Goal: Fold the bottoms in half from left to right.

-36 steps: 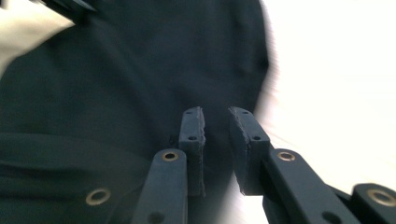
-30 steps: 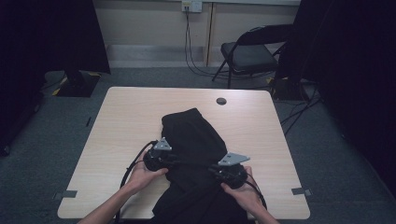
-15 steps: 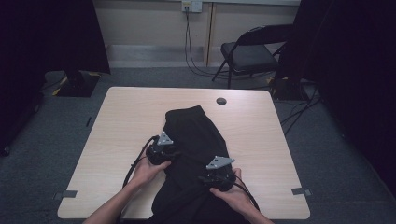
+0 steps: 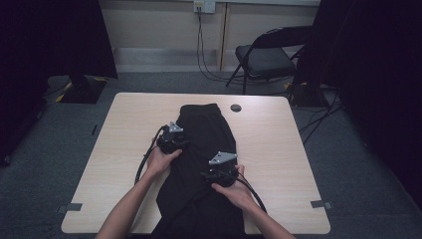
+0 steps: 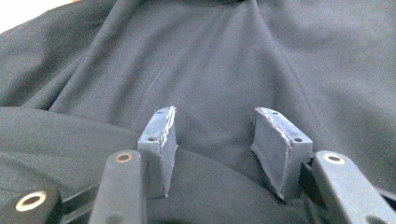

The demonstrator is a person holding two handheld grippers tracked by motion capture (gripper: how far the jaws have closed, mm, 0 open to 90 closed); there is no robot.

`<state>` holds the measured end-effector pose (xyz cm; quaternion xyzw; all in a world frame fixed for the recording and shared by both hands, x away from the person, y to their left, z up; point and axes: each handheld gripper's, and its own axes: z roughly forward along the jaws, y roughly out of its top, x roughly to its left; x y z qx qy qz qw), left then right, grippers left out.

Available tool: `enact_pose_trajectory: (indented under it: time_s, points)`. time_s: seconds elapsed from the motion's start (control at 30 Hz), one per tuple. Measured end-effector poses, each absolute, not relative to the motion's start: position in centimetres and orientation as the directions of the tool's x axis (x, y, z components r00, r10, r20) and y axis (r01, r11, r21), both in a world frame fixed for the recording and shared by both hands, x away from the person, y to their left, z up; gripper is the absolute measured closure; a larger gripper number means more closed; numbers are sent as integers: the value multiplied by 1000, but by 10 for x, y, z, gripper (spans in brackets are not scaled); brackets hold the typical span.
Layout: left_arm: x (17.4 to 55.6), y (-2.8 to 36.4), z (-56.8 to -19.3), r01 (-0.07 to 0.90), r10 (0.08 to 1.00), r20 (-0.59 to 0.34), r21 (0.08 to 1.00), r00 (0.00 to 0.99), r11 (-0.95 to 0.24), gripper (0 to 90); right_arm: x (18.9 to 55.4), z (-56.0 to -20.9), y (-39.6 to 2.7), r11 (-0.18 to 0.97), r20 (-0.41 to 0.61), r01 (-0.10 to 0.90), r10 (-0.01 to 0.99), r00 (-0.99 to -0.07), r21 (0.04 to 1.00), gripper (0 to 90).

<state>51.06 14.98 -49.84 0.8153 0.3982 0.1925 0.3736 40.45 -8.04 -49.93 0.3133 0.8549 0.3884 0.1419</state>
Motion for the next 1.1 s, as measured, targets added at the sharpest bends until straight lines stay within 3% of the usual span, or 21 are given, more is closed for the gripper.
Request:
enact_pose_trajectory:
  time_s: [0.1,0.13,0.17,0.3,0.47,0.5,0.53,0.67,0.87,0.93,1.1]
  points:
    - [510,146,-494,526,799,30,738,600,-423,640,409,-498,-79,515,-1,431,644,-765,741,410]
    - [509,146,-491,532,794,48,717,606,-450,572,410,-495,-80,525,-8,437,647,-763,731,374]
    - [507,147,-489,539,791,27,718,611,-441,522,410,-492,-82,517,-1,438,648,-762,735,383]
    - [489,157,-475,518,770,-44,764,637,-385,523,403,-469,-101,468,2,423,668,-744,776,397]
    - [445,169,-460,465,705,-33,774,708,-430,534,384,-454,-138,429,21,430,688,-726,794,528]
    - [445,169,-460,465,705,-33,774,708,-430,537,384,-454,-138,429,21,430,688,-726,794,528]
    - [428,173,-462,475,685,-58,763,726,-438,537,371,-455,-150,438,21,438,688,-726,785,607]
    - [402,176,-471,479,650,-63,730,757,-487,537,348,-466,-167,472,27,458,674,-739,753,703]
    - [393,176,-480,479,633,-60,709,772,-518,519,340,-479,-172,517,17,482,669,-743,708,740]
    - [397,174,-488,493,668,-4,678,744,-545,519,342,-486,-170,561,-24,480,666,-745,675,727]
    - [406,176,-492,503,695,-17,702,719,-504,494,353,-489,-180,551,-42,485,689,-724,679,715]
